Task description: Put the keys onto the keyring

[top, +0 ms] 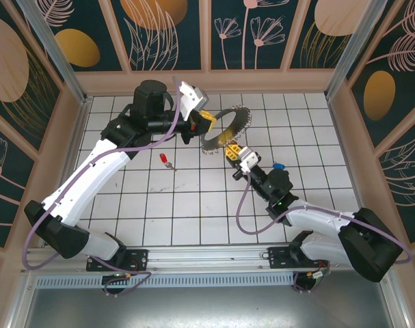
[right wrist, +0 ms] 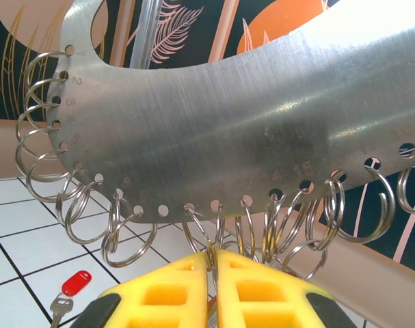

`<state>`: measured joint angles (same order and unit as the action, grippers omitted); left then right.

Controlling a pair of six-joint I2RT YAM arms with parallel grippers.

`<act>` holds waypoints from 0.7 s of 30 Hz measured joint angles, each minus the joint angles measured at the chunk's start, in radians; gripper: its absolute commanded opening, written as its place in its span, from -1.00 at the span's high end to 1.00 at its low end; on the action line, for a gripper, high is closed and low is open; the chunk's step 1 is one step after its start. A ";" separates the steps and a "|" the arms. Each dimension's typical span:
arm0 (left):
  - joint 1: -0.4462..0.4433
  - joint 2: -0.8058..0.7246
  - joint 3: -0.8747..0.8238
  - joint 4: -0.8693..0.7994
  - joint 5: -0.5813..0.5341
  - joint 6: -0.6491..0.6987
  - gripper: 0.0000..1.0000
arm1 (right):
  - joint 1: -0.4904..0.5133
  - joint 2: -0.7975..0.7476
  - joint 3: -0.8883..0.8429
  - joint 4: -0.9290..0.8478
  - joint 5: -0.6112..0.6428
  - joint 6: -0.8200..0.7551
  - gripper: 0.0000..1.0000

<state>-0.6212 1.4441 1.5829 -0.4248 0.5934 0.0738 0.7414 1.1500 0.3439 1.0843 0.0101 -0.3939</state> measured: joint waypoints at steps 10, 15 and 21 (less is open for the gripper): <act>0.000 -0.004 -0.001 0.002 0.000 0.000 1.00 | 0.000 -0.007 -0.004 -0.086 0.000 -0.019 0.62; 0.000 -0.008 -0.001 0.002 0.000 0.000 1.00 | -0.001 -0.049 -0.031 -0.115 -0.033 -0.016 0.67; 0.000 -0.008 -0.001 0.002 0.000 0.000 1.00 | -0.001 -0.101 -0.031 -0.114 -0.093 -0.009 0.67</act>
<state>-0.6212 1.4357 1.5818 -0.4225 0.5938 0.0738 0.7403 1.0492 0.3130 0.9699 -0.0830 -0.4030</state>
